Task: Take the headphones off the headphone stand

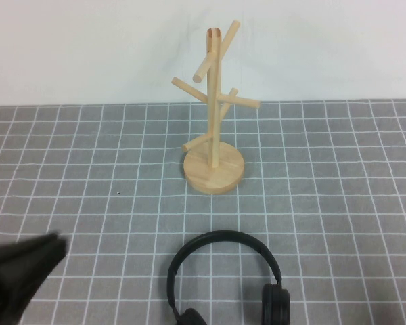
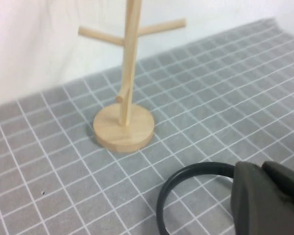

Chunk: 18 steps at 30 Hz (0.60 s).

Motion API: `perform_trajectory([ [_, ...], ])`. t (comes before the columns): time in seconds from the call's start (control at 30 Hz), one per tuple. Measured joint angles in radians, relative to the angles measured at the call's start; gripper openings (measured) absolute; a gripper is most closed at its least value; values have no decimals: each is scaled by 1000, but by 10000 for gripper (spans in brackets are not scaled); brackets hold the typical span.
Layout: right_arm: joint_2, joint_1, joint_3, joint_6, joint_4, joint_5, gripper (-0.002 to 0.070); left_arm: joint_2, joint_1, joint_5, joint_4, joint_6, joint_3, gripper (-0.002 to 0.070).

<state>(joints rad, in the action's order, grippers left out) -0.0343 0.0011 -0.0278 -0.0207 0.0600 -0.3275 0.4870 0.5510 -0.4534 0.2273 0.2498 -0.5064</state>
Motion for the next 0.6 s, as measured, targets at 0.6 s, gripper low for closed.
perform_trajectory([
  [0.6,0,0,0,0,0,0,-8,-484,0,-58,-70,-27,195,-3],
])
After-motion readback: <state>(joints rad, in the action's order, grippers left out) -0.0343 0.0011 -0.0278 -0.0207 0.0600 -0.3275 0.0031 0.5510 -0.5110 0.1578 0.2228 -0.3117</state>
